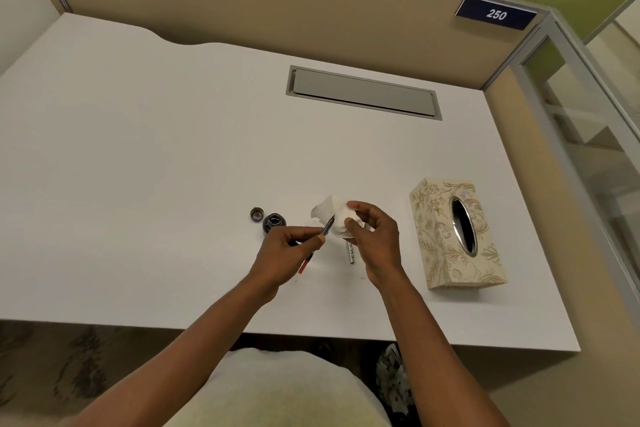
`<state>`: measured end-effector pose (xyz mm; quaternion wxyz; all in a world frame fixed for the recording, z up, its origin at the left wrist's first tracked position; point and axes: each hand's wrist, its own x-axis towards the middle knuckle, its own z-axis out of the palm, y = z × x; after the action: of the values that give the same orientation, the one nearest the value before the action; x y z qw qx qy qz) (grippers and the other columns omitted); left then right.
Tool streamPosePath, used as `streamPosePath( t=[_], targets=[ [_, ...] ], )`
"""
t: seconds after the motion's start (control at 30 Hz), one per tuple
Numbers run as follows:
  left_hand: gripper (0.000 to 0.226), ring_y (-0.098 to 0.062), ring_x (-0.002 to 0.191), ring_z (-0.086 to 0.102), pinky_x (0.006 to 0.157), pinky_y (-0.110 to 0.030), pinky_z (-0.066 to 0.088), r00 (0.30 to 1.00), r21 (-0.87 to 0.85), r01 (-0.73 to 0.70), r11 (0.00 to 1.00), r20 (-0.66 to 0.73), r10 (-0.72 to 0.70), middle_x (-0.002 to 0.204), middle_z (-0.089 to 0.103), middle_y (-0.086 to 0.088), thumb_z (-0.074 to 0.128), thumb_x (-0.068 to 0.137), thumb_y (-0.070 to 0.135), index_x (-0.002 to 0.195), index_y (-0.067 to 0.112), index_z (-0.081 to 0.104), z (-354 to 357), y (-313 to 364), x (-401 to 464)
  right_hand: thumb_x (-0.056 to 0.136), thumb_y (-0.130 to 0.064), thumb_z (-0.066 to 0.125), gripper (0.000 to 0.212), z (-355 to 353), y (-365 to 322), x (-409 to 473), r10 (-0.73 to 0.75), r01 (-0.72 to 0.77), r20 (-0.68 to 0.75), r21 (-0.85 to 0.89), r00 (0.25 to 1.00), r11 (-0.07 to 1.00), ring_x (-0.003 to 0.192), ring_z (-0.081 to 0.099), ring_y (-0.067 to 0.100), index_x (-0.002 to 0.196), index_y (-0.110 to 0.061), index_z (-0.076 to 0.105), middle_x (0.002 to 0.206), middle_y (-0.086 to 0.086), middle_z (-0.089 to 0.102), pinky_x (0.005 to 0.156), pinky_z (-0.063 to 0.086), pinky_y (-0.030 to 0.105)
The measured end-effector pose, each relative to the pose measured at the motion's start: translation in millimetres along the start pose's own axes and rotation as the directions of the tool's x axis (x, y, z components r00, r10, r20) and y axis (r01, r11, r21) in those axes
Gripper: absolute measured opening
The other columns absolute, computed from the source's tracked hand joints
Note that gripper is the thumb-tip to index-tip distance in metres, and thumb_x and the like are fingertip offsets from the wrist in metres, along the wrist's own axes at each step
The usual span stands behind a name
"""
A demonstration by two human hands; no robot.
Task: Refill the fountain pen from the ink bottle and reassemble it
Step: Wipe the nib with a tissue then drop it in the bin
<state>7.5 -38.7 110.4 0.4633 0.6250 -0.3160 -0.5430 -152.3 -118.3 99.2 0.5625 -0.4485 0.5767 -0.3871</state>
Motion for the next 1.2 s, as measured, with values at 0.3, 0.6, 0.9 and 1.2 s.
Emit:
streamPosePath(
  t=[0.3,0.6,0.9,1.2],
  targets=[
    [0.013,-0.021,0.081,0.072,0.069,-0.018,0.052,0.998,0.083,0.017,0.996,-0.057,-0.012,0.084,0.078,0.007,0.074,0.089,0.026,0.090,0.038,0.079,1,-4,4,0.098,-0.005,0.058,0.018,0,-24,-8,0.117,-0.173,0.216,0.260,0.969,0.950,0.095,0.073,0.029,0.102,-0.006,0.076,0.108,0.016,0.075,0.087,0.061,0.043],
    [0.011,-0.027,0.070,0.061,0.068,-0.029,0.051,0.999,0.187,0.003,0.982,-0.041,0.005,0.075,0.073,0.023,0.074,0.088,0.036,0.096,0.040,0.080,0,-11,6,0.087,0.005,0.072,0.025,-1,-22,-4,0.217,-0.290,0.338,0.183,0.916,0.939,0.076,0.066,0.024,0.097,-0.015,0.062,0.091,0.013,0.071,0.074,0.059,0.028],
    [0.014,-0.026,0.088,0.066,0.079,-0.027,0.049,1.000,0.154,-0.021,0.988,0.000,0.022,0.095,0.077,0.018,0.074,0.088,0.039,0.101,0.040,0.080,-4,-10,8,0.083,0.011,0.072,0.040,6,-17,-3,0.228,-0.283,0.249,0.215,0.941,0.935,0.079,0.071,0.020,0.111,-0.012,0.056,0.097,0.015,0.074,0.074,0.053,0.026],
    [0.012,-0.018,0.076,0.057,0.071,-0.020,0.046,1.000,0.119,-0.001,0.993,-0.022,0.004,0.088,0.075,0.014,0.076,0.088,0.037,0.099,0.038,0.081,-7,-12,5,0.089,0.007,0.067,0.031,-4,-15,8,0.285,-0.301,0.100,0.386,0.953,0.872,0.082,0.071,0.019,0.116,-0.009,0.066,0.095,0.007,0.075,0.073,0.056,0.029]
  ],
)
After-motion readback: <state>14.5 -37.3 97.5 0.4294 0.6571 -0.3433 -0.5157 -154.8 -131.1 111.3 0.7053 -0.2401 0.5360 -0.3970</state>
